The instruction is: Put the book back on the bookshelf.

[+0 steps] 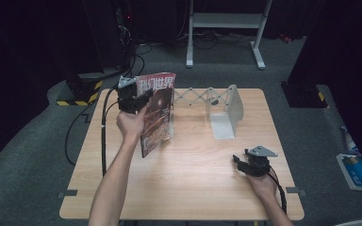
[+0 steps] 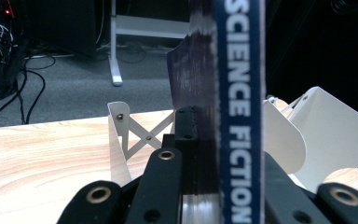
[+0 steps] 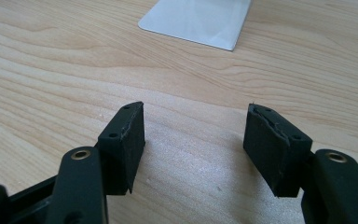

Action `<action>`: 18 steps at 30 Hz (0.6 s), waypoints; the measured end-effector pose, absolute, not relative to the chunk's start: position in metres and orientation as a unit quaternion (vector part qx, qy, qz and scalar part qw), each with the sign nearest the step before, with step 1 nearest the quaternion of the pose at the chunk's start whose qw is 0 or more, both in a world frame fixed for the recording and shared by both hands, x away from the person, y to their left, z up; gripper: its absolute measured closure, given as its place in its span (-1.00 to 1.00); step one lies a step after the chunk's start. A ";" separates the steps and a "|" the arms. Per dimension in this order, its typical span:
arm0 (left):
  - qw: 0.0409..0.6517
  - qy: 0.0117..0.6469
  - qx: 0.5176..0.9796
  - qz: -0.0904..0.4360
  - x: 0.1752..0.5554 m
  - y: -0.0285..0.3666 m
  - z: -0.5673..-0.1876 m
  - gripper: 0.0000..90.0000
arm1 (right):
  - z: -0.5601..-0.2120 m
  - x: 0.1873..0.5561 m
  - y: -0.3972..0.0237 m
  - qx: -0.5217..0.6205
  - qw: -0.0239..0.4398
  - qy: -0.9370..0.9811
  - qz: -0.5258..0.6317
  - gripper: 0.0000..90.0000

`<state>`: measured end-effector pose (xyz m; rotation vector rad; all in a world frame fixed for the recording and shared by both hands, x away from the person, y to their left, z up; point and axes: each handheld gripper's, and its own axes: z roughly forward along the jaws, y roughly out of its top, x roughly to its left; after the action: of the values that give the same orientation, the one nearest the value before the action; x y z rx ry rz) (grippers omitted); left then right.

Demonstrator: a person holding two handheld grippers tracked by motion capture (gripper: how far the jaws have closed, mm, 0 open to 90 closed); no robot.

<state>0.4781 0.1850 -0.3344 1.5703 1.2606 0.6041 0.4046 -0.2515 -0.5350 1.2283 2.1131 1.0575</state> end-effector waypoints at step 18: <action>0.507 0.519 0.632 0.272 0.483 0.179 -0.350 0.86 | -0.535 0.405 -0.251 0.449 0.237 0.770 0.386 -0.15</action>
<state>0.4829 0.1792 -0.3501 1.5231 1.2522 0.6565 0.4048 -0.2513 -0.5352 1.2311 2.1103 1.0574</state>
